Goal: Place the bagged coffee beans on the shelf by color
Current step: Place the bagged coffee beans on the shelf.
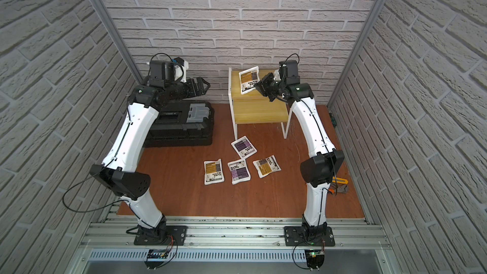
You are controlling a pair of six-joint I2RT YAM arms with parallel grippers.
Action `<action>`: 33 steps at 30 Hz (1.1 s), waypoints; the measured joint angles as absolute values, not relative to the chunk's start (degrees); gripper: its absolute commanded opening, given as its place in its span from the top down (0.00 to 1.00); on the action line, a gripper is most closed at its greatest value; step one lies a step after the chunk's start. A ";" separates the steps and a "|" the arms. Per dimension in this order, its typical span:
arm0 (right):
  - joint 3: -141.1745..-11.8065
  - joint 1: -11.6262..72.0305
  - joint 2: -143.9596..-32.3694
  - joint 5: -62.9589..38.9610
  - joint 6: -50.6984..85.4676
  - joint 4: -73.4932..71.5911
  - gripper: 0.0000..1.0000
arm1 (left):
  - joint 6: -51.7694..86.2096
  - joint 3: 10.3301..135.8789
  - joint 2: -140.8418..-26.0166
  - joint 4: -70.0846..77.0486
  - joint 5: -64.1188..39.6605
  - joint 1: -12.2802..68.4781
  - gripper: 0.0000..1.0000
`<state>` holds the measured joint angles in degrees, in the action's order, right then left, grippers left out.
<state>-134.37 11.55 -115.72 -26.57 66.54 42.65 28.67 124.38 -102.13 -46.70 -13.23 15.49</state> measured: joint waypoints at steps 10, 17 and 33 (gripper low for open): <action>-137.62 13.74 -119.44 -25.85 69.17 41.78 0.89 | 28.58 121.60 -102.13 -46.46 -13.23 15.49 0.02; -139.39 14.04 -120.70 -25.39 68.97 40.97 0.42 | 28.53 120.68 -102.08 -46.30 -13.21 15.51 0.02; -142.04 14.11 -120.57 -19.35 60.25 43.72 0.30 | 28.25 120.22 -102.04 -46.24 -13.21 15.90 0.02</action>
